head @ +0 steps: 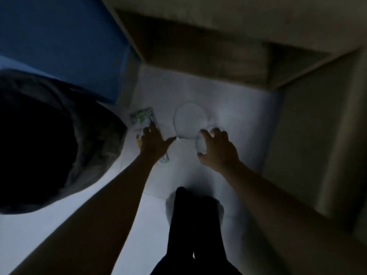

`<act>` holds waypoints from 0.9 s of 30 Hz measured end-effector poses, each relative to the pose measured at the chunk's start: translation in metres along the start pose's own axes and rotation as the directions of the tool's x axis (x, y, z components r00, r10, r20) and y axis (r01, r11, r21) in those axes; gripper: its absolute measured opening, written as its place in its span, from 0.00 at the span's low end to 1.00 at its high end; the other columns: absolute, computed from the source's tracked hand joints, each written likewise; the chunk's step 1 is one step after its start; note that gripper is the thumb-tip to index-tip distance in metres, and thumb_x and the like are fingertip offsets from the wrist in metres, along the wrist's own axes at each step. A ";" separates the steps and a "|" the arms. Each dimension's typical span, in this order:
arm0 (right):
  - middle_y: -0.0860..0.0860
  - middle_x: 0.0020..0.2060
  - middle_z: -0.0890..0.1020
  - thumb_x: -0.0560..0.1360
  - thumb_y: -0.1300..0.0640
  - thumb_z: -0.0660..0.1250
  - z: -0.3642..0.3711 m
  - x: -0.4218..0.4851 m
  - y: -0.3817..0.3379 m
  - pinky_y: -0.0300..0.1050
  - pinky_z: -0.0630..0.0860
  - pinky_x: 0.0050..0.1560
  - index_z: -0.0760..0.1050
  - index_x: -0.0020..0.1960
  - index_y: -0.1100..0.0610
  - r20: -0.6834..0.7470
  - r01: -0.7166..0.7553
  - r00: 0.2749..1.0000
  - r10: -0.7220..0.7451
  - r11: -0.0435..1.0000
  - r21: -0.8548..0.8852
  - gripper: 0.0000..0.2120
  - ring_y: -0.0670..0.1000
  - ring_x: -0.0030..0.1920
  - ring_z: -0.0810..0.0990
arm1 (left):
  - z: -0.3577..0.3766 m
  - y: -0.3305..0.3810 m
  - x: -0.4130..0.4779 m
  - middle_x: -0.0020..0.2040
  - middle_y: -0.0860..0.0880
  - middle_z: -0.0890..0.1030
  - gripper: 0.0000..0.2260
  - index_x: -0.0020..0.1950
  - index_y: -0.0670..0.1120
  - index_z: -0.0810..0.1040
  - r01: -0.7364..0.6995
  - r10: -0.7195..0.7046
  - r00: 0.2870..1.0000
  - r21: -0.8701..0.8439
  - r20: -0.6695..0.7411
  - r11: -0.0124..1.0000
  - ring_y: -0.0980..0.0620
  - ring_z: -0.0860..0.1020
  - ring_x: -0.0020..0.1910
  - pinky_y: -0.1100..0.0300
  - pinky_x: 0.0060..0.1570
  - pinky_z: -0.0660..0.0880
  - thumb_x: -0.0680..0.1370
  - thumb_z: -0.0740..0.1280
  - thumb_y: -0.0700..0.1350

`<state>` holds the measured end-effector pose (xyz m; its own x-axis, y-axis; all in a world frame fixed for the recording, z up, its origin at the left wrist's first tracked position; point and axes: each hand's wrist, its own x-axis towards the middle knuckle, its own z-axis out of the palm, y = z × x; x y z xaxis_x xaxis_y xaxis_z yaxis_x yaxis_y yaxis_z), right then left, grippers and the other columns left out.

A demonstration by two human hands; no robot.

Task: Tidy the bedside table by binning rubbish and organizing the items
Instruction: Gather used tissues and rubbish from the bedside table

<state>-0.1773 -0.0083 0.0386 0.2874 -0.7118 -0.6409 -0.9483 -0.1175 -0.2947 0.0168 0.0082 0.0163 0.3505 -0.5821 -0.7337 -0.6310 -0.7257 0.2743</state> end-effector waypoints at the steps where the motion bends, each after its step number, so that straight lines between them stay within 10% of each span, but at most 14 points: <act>1: 0.57 0.71 0.62 0.71 0.45 0.69 0.013 0.011 0.003 0.58 0.74 0.59 0.56 0.74 0.48 -0.001 0.007 1.000 -0.007 1.000 -0.013 0.36 0.61 0.69 0.63 | 0.012 -0.005 0.012 0.77 0.36 0.48 0.48 0.78 0.42 0.43 0.065 -0.065 0.997 0.007 -0.034 0.998 0.36 0.52 0.76 0.44 0.73 0.54 0.73 0.68 0.61; 6: 0.60 0.71 0.59 0.69 0.51 0.72 0.057 0.041 0.009 0.61 0.75 0.55 0.56 0.73 0.50 -0.057 0.052 0.997 -0.060 0.991 -0.123 0.38 0.63 0.68 0.62 | 0.036 -0.022 0.039 0.77 0.36 0.43 0.56 0.78 0.44 0.40 0.328 -0.370 0.905 -0.209 -0.212 0.921 0.33 0.51 0.75 0.39 0.70 0.59 0.66 0.76 0.58; 13: 0.60 0.64 0.69 0.74 0.62 0.64 0.068 0.055 0.019 0.51 0.76 0.50 0.67 0.64 0.59 -0.013 -0.028 1.000 0.026 0.987 -0.157 0.18 0.60 0.57 0.77 | 0.032 -0.033 0.050 0.71 0.35 0.61 0.54 0.75 0.42 0.48 0.356 -0.479 0.856 -0.449 -0.196 0.819 0.36 0.63 0.69 0.44 0.68 0.63 0.62 0.80 0.53; 20: 0.60 0.53 0.79 0.73 0.61 0.63 0.024 0.026 0.018 0.49 0.74 0.45 0.66 0.59 0.60 0.148 -0.133 0.981 0.125 0.990 0.048 0.16 0.62 0.53 0.79 | 0.011 -0.017 0.030 0.60 0.42 0.80 0.27 0.62 0.40 0.76 0.260 -0.337 0.936 -0.454 -0.097 0.852 0.44 0.79 0.57 0.59 0.49 0.75 0.67 0.78 0.51; 27: 0.60 0.47 0.79 0.72 0.60 0.61 -0.117 -0.066 -0.017 0.46 0.71 0.42 0.62 0.47 0.56 0.142 -0.183 0.977 0.162 0.972 0.148 0.08 0.63 0.49 0.79 | -0.076 0.058 -0.080 0.60 0.43 0.79 0.27 0.64 0.42 0.75 0.132 -0.173 0.983 -0.450 -0.052 0.883 0.42 0.78 0.57 0.51 0.57 0.77 0.69 0.76 0.51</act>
<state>-0.1955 -0.0404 0.1693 0.1458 -0.6162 -0.7740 -0.9544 0.1183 -0.2740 0.0044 -0.0146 0.1382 0.4902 -0.4657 -0.7368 -0.1997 -0.8828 0.4252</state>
